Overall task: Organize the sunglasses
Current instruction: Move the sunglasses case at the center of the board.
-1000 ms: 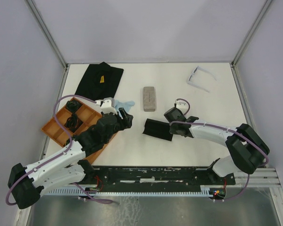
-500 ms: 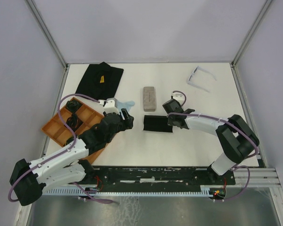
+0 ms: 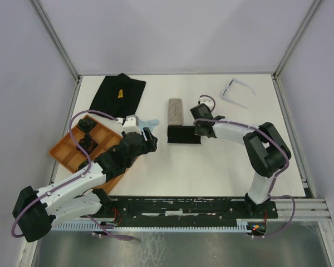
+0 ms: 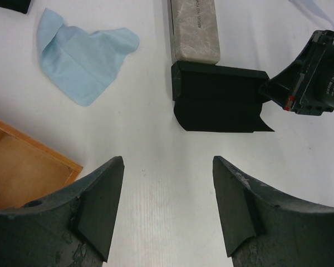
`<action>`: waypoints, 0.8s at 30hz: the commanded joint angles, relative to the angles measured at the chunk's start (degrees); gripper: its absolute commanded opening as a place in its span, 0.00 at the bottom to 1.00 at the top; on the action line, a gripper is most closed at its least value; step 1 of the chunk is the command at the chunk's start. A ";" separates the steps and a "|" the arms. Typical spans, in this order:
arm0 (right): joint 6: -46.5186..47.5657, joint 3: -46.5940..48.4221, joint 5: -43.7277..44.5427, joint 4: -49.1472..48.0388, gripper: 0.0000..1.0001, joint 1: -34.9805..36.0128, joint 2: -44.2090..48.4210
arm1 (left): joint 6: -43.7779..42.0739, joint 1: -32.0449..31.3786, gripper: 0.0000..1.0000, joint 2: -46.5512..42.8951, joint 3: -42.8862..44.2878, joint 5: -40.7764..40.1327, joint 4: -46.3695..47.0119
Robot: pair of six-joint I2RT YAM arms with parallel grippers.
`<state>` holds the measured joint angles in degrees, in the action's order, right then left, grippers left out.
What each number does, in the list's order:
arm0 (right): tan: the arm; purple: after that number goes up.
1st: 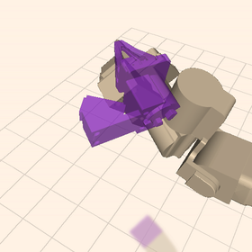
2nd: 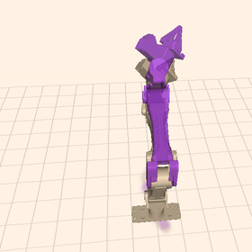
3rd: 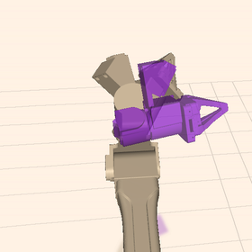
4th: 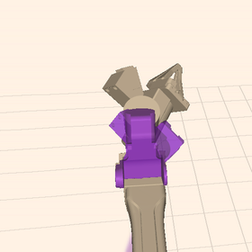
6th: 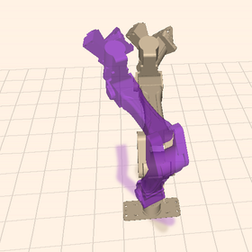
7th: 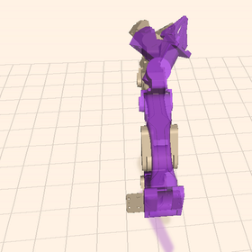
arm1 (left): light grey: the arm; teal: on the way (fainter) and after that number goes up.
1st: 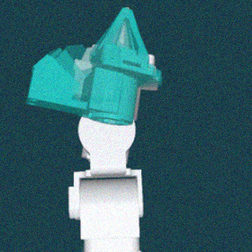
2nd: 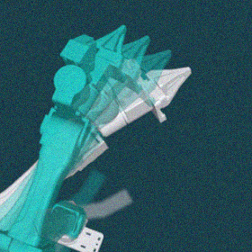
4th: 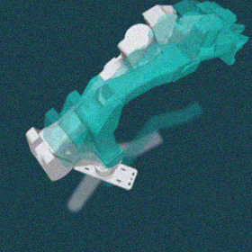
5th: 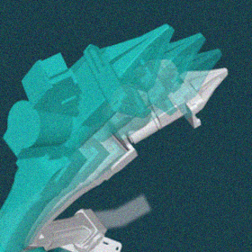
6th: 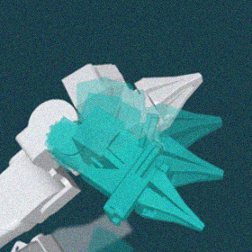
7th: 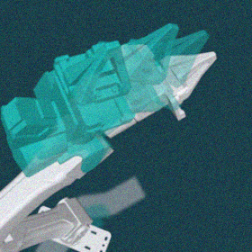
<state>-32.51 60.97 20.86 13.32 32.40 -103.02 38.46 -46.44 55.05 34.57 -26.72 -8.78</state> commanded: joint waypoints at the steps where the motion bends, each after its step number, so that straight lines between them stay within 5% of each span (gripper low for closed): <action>1: 0.87 4.41 -0.16 -1.22 0.00 -1.00 -2.96 | -2.47 0.53 0.72 0.15 2.65 -0.26 2.35; 7: 1.89 6.10 -1.49 -1.50 0.02 -1.46 -3.72 | -2.51 0.91 0.73 0.10 2.70 -0.20 2.06; 13: 3.75 4.97 -4.37 -2.12 0.38 -1.71 -1.56 | -2.67 1.62 0.73 1.35 3.23 1.01 1.96; 15: 4.17 4.05 -5.25 -2.30 0.44 -1.72 0.40 | -2.81 1.82 0.73 1.94 3.62 1.25 1.77; 24: 5.94 -2.21 -5.68 -1.47 0.51 -2.02 14.19 | -4.27 5.54 0.74 6.34 6.17 2.79 1.25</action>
<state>-27.90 60.53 14.76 12.97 30.79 -96.53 37.10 -42.33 59.53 37.45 -24.80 -8.86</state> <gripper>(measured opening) 0.507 0.732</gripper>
